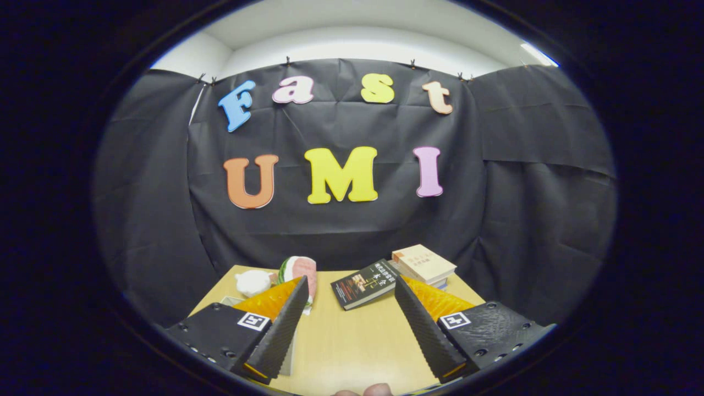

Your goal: Open the storage box then place both shoes into the box .Put the left shoe in first, then the right shoe, with the right side of both shoes facing outward in a uniform manner.

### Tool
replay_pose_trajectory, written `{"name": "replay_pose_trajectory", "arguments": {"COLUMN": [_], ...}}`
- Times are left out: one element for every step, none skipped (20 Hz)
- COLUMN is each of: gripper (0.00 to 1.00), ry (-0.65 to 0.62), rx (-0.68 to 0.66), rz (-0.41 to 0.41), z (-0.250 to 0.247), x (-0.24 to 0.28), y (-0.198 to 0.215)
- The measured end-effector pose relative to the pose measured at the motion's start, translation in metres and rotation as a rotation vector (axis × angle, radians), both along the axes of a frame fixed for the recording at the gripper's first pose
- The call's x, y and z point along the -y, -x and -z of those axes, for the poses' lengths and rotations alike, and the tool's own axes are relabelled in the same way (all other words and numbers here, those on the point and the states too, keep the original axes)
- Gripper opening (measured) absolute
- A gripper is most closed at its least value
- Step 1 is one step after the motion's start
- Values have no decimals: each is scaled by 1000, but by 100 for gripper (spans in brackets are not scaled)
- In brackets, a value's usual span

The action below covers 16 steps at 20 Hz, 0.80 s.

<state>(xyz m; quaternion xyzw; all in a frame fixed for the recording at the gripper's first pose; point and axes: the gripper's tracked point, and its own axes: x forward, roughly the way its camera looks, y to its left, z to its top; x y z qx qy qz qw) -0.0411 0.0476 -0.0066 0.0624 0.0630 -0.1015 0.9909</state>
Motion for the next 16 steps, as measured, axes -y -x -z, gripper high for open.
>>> {"name": "replay_pose_trajectory", "arguments": {"gripper": [96, 96, 96, 96, 96, 96, 96, 96, 96, 96, 96, 96, 96, 96, 96, 96], "ry": [0, 1, 7, 8, 0, -6, -13, -13, -11, -11, -14, -18, -23, -27, -30, -30], "rx": [3, 2, 2, 3, 5, 8, 9, 13, 16, 19, 26, 34, 36, 34, 34, 34], "rz": [-4, -9, -15, -18, -21, -23, -24, -25, -27, -29, -28, -26, -23, -24, -23, -21], "z": [0, 2, 2, 3, 2, 1, 0, -1, -2, -3, -5, -7, -8, -7, -8, -9], "x": [1, 1, 1, 0, -1, -3, -5, -6, -8, -10, -13, -13, -14, -14, -14, -14], "y": [3, 5, 7, 8, 10, 10, 11, 11, 10, 10, 11, 11, 11, 11, 11, 11]}}
